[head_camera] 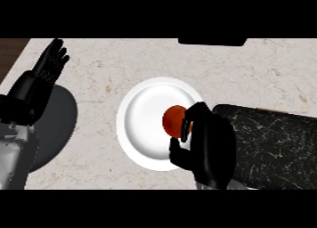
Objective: Pick the tomato from the tray and place it in the plate
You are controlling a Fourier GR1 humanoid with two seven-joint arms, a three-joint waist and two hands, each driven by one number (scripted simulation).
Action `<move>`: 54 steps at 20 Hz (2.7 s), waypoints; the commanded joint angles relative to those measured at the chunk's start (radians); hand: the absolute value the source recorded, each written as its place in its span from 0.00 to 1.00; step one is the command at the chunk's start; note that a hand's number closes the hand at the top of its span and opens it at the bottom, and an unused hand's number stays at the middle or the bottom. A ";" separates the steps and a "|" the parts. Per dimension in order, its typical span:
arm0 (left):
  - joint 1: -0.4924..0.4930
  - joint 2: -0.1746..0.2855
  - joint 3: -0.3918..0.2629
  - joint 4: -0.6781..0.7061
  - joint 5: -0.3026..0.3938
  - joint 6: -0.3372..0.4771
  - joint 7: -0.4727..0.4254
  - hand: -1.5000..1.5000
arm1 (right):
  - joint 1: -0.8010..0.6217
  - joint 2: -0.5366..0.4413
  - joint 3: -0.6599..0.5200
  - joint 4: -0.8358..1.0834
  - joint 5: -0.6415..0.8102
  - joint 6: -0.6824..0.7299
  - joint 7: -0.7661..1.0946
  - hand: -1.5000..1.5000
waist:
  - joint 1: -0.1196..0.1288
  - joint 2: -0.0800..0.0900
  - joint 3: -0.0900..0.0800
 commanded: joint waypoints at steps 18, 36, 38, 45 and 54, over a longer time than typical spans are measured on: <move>0.049 -0.037 -0.022 -0.013 -0.036 0.004 -0.046 0.50 | -0.459 0.027 -0.106 0.807 -0.460 -0.795 -0.161 0.00 | 0.013 -0.003 0.002; 0.100 -0.027 0.041 -0.023 -0.028 -0.005 -0.042 0.50 | -0.019 -0.138 -0.146 0.210 -0.586 -0.912 -0.330 0.00 | -0.069 -0.020 0.002; 0.051 0.018 0.081 -0.018 0.011 -0.035 0.017 0.50 | 0.115 -0.151 -0.083 0.063 -0.498 -0.899 -0.287 0.00 | -0.079 -0.024 0.001; 0.048 -0.014 0.068 -0.011 -0.026 -0.026 -0.012 0.50 | 0.348 -0.373 -0.139 -0.172 -0.685 -0.859 -0.428 0.00 | -0.063 -0.017 0.002; 0.099 -0.025 0.089 0.001 -0.037 -0.052 -0.069 0.50 | 0.670 -0.481 -0.146 -0.342 -0.801 -0.888 -0.657 0.00 | -0.065 -0.017 0.002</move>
